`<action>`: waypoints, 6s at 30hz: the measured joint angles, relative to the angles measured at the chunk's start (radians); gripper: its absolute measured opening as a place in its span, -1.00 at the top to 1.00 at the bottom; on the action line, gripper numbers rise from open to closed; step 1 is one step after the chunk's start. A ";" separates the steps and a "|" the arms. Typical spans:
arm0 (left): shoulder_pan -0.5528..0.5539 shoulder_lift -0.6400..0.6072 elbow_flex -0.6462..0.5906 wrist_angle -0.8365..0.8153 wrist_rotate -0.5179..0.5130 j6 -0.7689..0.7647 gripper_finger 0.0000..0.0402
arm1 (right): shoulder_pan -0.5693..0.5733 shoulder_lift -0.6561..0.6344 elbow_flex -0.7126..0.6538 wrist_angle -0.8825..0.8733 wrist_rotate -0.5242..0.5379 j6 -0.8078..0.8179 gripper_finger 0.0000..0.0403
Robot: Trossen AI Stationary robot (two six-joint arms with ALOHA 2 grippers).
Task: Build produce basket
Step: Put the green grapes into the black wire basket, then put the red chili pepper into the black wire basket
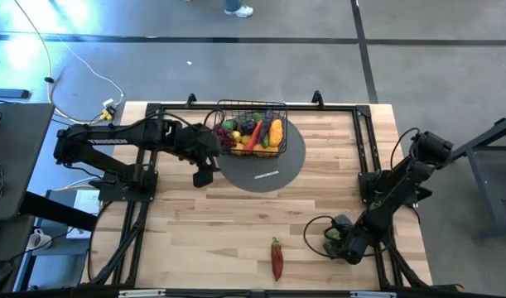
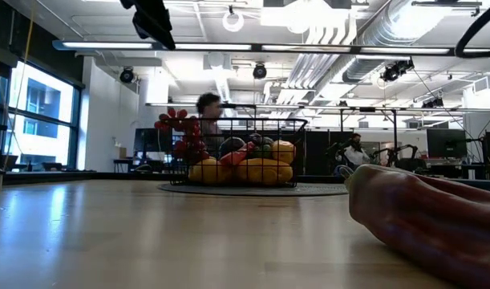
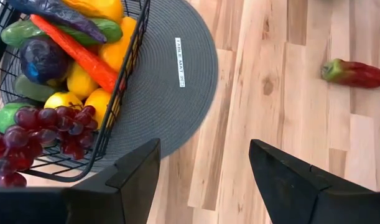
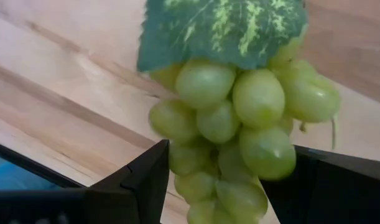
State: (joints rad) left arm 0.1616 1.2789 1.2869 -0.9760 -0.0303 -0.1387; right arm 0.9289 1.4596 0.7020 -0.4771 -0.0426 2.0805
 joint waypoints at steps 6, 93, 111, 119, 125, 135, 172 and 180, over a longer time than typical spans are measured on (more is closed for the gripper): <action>0.002 0.000 0.000 0.000 -0.008 0.019 -0.18 | -0.013 -0.001 -0.034 0.080 -0.009 0.051 0.29; 0.500 0.001 0.000 0.115 -0.171 0.351 -0.18 | -1.269 0.471 0.477 0.953 0.084 -1.400 1.00; 0.499 0.001 0.000 0.112 -0.170 0.351 -0.18 | -1.276 0.472 0.477 0.869 -0.005 -1.279 0.74; 0.499 0.001 0.000 0.112 -0.154 0.351 -0.18 | -1.283 0.472 0.507 0.840 -0.039 -1.275 0.21; 0.499 0.001 0.000 0.109 -0.154 0.351 -0.18 | -1.289 0.472 0.607 0.699 -0.089 -1.316 0.04; 0.469 0.001 -0.001 0.036 -0.154 0.324 -0.18 | -1.289 0.471 0.782 0.480 -0.078 -1.406 0.09; 0.163 -0.038 -0.001 -0.105 -0.130 0.093 -0.18 | -0.974 0.470 1.275 -0.987 0.650 -1.142 0.15; 0.115 -0.040 -0.001 -0.098 -0.128 -0.018 -0.18 | -0.857 0.466 1.250 -1.093 0.633 -1.006 0.15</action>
State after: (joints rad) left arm 0.2768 1.2385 1.2861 -1.0739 -0.1587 -0.1566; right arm 0.0715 1.9259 1.9525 -1.5701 0.5907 1.0743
